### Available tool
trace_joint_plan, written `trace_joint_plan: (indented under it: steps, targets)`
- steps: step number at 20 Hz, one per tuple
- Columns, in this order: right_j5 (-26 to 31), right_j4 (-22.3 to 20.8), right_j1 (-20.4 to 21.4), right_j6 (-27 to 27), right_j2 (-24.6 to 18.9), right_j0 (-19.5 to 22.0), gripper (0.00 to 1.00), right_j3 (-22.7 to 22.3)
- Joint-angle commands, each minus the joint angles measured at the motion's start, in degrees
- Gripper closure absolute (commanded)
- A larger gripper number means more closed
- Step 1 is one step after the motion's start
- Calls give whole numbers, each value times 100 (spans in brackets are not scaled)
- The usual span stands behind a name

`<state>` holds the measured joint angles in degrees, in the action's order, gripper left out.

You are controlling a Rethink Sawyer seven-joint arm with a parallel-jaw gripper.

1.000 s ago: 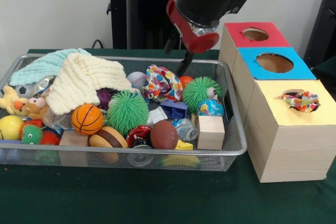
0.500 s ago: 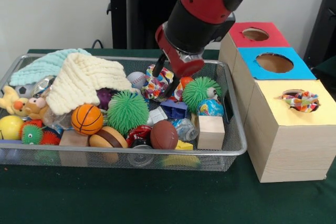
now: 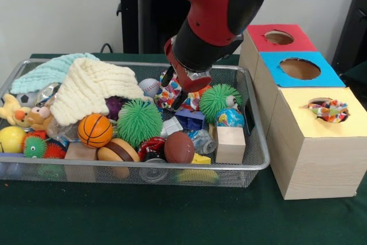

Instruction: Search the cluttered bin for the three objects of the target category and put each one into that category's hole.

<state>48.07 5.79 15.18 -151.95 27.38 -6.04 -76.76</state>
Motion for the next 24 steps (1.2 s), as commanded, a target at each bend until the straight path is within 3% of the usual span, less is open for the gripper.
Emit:
trace_joint_plan:
  steps: [1,5,8,14,24]
  targets:
    - [1106,84,-19,-146,-594,358,0,-345]
    - [1749,4,229,193,-635,529,0,-302]
    - [1901,-19,279,546,-826,794,0,-315]
    - [1570,125,73,1070,-1634,1395,0,-474]
    - [625,213,431,594,-2234,1581,0,-1122]
